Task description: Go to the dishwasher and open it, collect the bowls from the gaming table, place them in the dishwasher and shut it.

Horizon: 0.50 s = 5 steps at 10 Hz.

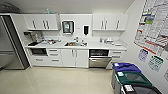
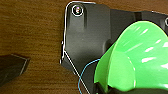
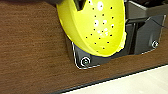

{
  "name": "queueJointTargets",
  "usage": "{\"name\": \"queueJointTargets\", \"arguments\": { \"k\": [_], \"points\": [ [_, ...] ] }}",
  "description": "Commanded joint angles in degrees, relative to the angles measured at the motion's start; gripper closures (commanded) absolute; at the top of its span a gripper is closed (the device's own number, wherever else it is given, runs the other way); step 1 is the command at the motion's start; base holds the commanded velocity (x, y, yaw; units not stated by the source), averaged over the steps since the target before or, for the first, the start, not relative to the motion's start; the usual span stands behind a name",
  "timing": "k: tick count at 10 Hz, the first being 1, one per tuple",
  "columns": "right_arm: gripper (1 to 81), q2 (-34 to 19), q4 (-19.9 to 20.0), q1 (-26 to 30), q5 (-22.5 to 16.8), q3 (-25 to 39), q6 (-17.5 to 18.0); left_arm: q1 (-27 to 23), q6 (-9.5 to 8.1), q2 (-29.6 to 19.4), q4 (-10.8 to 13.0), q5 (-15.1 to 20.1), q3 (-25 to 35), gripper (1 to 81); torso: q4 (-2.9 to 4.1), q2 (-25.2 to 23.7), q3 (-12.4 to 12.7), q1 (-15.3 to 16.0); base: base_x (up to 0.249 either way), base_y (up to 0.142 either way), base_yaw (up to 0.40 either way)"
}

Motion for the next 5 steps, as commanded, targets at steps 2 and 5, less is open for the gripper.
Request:
{"name": "queueJointTargets", "arguments": {
  "k": [2, 5],
  "points": [
    [81.1, -1.51, -0.47, 1.52, -1.84, -0.86, 0.19, -1.94, 0.20, -0.70, -0.13, 3.55, -0.23, 81.1, 0.00, 0.00, 0.00, 0.02, 0.158, -0.086, 0.000],
    [81.1, -1.51, -0.47, 1.52, -1.84, -0.86, 0.11, -1.94, 0.20, -0.70, -0.21, 3.55, -0.23, 81.1, 0.00, 0.00, 0.00, -0.09, 0.142, -0.075, 0.000]
  ]
}}
